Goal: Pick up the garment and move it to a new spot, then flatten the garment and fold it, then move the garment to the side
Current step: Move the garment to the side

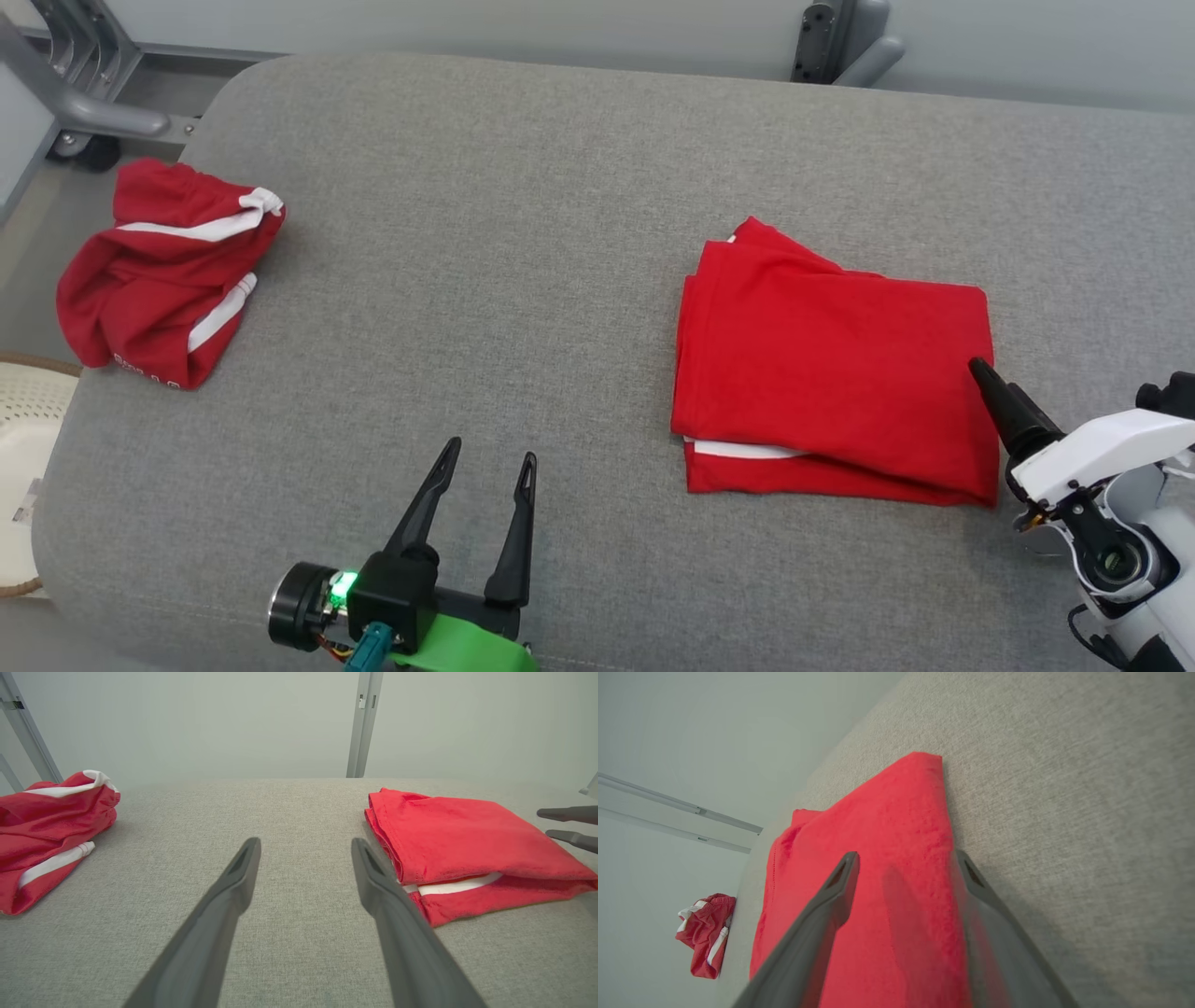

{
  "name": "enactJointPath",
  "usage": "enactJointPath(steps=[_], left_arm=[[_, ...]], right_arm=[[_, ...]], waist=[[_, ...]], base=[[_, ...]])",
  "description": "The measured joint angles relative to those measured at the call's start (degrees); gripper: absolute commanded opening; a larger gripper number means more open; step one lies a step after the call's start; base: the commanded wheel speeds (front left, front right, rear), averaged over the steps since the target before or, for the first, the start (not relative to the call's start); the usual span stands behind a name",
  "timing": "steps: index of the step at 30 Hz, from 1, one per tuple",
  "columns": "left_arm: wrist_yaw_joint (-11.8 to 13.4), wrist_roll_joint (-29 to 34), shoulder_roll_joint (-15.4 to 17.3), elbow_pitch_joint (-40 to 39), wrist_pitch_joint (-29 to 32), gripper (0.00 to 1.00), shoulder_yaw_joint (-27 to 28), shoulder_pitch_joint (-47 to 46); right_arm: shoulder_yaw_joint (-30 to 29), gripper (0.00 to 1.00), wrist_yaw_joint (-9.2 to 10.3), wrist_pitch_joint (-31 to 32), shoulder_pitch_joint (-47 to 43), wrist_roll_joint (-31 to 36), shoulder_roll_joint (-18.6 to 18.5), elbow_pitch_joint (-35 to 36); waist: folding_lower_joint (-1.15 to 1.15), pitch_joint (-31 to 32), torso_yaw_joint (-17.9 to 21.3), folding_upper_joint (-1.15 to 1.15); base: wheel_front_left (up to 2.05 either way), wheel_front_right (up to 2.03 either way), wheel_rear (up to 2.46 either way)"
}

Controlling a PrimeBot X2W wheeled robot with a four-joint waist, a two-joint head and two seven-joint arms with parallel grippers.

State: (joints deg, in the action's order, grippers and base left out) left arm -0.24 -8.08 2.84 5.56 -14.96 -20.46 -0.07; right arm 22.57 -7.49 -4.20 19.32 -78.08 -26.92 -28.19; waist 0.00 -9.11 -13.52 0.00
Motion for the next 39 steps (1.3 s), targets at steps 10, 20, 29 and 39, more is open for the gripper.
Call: enactJointPath(steps=[10,20,29,39], left_arm=[[-0.25,0.56,0.00,0.36,0.00,1.00,-0.31,-1.24],[-0.53,1.61,0.00,0.36,0.00,1.00,-0.04,-2.31],[-0.74,2.18,0.00,-0.64,-0.01,1.00,1.47,-2.43],[-2.27,4.04,-0.02,-1.48,0.00,1.00,2.31,-4.52]], right_arm=[[2.61,1.00,0.00,4.25,0.97,-6.57,-2.00,-1.24],[2.44,0.00,0.00,4.04,2.03,-9.50,-1.98,-0.12],[4.47,0.00,0.00,1.34,3.62,-6.83,-3.91,1.85],[7.99,0.00,0.00,-3.05,6.20,-5.94,-4.03,4.53]], waist=[[0.00,-1.86,-1.28,0.00],[0.00,-2.77,-0.57,0.00],[0.00,-3.59,2.97,0.00],[0.00,-5.46,11.51,0.00]], base=[[0.00,0.00,0.00],[0.00,0.00,0.00],[0.00,0.00,0.00],[0.00,0.00,0.00]])
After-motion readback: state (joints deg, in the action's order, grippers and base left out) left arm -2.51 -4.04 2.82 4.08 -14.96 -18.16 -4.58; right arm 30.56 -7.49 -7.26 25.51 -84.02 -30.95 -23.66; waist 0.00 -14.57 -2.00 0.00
